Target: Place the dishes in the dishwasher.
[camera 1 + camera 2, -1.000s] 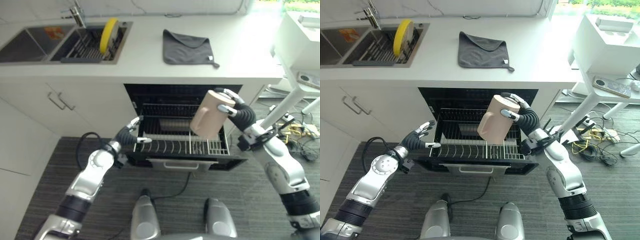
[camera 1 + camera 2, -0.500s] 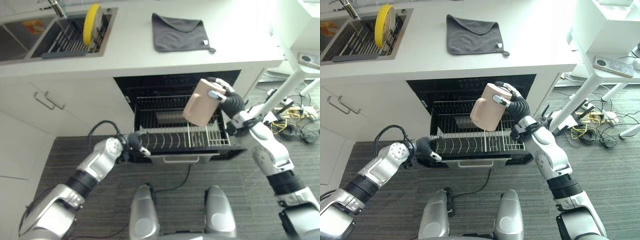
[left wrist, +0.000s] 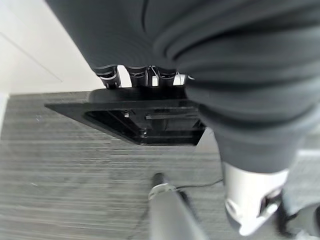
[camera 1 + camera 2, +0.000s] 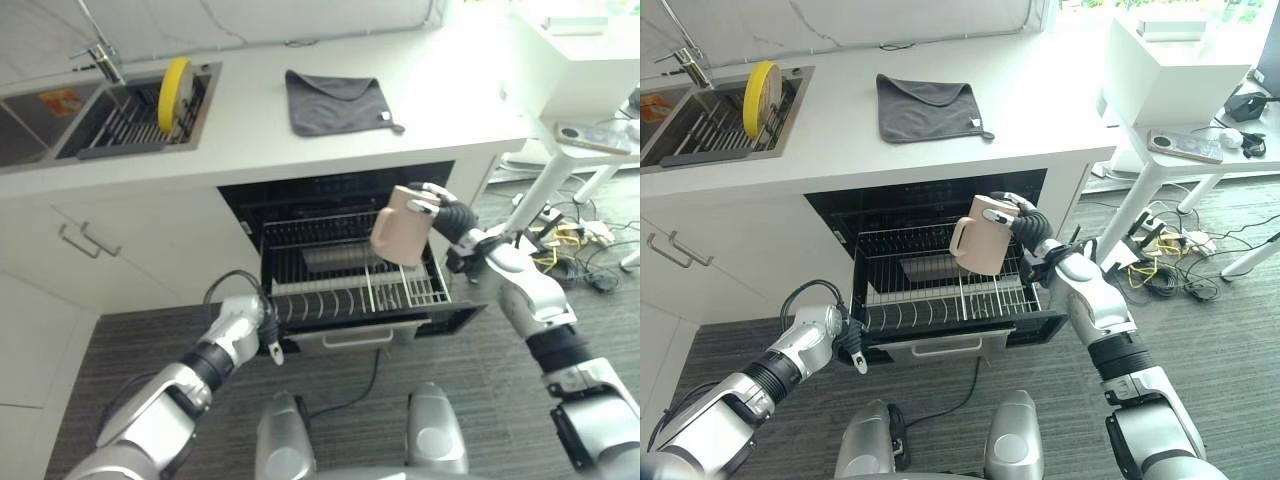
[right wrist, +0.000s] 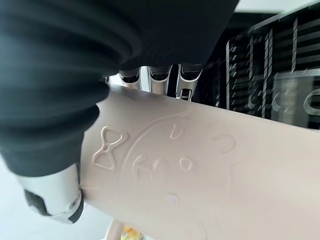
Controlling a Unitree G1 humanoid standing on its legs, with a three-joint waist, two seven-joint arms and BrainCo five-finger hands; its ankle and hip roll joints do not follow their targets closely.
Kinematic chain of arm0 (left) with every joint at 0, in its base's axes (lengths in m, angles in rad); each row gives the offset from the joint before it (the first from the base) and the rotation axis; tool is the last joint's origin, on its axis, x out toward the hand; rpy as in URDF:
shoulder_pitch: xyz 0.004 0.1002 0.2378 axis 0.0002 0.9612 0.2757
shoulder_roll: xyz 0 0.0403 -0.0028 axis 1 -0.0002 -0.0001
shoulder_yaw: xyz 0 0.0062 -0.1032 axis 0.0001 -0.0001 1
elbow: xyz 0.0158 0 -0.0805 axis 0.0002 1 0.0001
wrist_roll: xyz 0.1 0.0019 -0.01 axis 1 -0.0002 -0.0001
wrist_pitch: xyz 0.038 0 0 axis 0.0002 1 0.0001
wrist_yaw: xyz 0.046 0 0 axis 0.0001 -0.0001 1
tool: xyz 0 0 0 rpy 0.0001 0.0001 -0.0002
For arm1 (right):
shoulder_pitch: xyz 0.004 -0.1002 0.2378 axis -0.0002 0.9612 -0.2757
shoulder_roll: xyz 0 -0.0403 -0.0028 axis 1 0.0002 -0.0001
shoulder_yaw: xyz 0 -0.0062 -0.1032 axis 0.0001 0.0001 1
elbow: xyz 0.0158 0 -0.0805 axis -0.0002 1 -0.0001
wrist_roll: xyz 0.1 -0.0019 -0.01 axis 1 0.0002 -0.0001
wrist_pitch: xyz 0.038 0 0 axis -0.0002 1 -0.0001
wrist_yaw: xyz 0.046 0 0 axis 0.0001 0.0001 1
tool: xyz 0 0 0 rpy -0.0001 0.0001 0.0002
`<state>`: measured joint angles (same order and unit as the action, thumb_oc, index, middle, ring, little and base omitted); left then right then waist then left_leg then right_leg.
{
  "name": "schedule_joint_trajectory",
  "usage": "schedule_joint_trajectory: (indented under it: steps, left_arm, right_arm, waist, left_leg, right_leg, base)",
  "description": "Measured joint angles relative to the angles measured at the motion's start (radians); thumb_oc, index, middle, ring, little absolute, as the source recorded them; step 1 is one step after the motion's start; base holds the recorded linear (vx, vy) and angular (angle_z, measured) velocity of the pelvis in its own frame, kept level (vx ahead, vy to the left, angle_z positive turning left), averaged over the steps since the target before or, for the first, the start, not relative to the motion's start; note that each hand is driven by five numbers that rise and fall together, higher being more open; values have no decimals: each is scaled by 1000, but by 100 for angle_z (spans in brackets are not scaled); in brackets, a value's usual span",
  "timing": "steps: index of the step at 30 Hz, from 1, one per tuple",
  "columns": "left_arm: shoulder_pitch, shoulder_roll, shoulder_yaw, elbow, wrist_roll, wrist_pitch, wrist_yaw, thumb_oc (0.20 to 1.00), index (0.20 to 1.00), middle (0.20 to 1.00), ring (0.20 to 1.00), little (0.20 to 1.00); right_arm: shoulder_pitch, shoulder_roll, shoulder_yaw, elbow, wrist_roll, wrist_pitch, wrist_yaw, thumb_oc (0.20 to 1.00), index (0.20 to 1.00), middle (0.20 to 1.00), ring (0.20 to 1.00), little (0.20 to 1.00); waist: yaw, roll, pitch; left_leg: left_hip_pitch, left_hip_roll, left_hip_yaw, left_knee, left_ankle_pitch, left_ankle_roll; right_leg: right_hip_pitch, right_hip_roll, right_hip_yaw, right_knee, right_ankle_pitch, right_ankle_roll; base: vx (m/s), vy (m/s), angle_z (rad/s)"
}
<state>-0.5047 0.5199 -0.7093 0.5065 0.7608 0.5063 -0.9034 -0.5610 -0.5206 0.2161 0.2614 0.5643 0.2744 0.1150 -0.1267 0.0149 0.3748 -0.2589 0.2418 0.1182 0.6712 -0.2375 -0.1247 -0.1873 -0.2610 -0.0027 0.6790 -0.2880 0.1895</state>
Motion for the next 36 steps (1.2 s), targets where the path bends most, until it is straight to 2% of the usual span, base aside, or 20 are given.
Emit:
schedule_joint_trajectory:
  steps: [4, 7, 11, 14, 17, 28, 32, 36]
  left_arm:
    - [4, 13, -22, -41, 11, -16, -30, 1000, 1000, 1000, 1000, 1000]
    - [19, 14, -35, -76, 43, -59, -31, 1000, 1000, 1000, 1000, 1000]
    - [34, 7, -35, -86, 44, -113, 4, 1000, 1000, 1000, 1000, 1000]
    - [45, 2, -34, -77, 45, -145, 59, 1000, 1000, 1000, 1000, 1000]
    - [44, 1, -35, -67, 45, -158, 77, 1000, 1000, 1000, 1000, 1000]
    - [38, 12, -36, -78, 40, -174, 143, 1000, 1000, 1000, 1000, 1000]
    - [30, 71, -36, -156, 22, -159, 150, 1000, 1000, 1000, 1000, 1000]
    - [28, 124, -36, -221, -5, -134, 150, 1000, 1000, 1000, 1000, 1000]
  right_arm:
    - [-46, -87, -4, 94, -38, 4, 5, 200, 200, 200, 200, 200]
    - [-66, -151, -31, 159, -57, 4, 11, 200, 200, 200, 200, 200]
    - [-75, -192, -30, 203, -95, 14, 35, 200, 200, 200, 200, 200]
    - [-88, -217, -29, 255, -128, 16, 61, 200, 200, 200, 200, 200]
    - [-132, -218, -22, 302, -152, 17, 74, 200, 200, 200, 200, 200]
    - [-201, -229, 26, 379, -174, 21, 95, 200, 200, 200, 200, 200]
    - [-215, -233, 51, 394, -194, 23, 97, 200, 200, 200, 200, 200]
    - [-227, -231, 85, 401, -195, 23, 82, 200, 200, 200, 200, 200]
  waist:
    - [4, 29, 0]
    - [6, 82, 0]
    - [9, 147, 9]
    - [29, 164, 10]
    - [29, 188, 11]
    - [37, 221, 33]
    - [40, 232, 50]
    - [44, 230, 65]
  left_leg:
    - [-4, -20, -1, 4, 21, -9]
    - [-11, -37, -4, -1, 62, -20]
    - [-21, -52, -27, -20, 77, -18]
    - [-23, -58, -29, -41, 91, -27]
    - [-34, -63, -32, -59, 108, -27]
    - [-74, -73, -55, -51, 122, -39]
    - [-129, -77, -65, -64, 152, -41]
    - [-162, -77, -80, -82, 175, -43]
  right_leg:
    - [-13, -13, 17, 1, 1, 2]
    - [-15, -28, 16, -9, 0, 0]
    - [-31, -41, -8, 9, -9, 1]
    - [-47, -44, -12, 23, -22, -7]
    - [-70, -44, -12, 31, -27, -10]
    - [-142, -47, -8, 111, -62, -30]
    - [-213, -45, -7, 145, -66, -36]
    - [-258, -40, -13, 163, -71, -45]
  base:
    - [-41, 73, -10]
    - [-71, 82, -1]
    - [-68, 74, 7]
    - [-66, 77, 3]
    - [-72, 72, 0]
    - [-46, 63, 2]
    - [-93, 19, 5]
    - [-119, 3, 5]
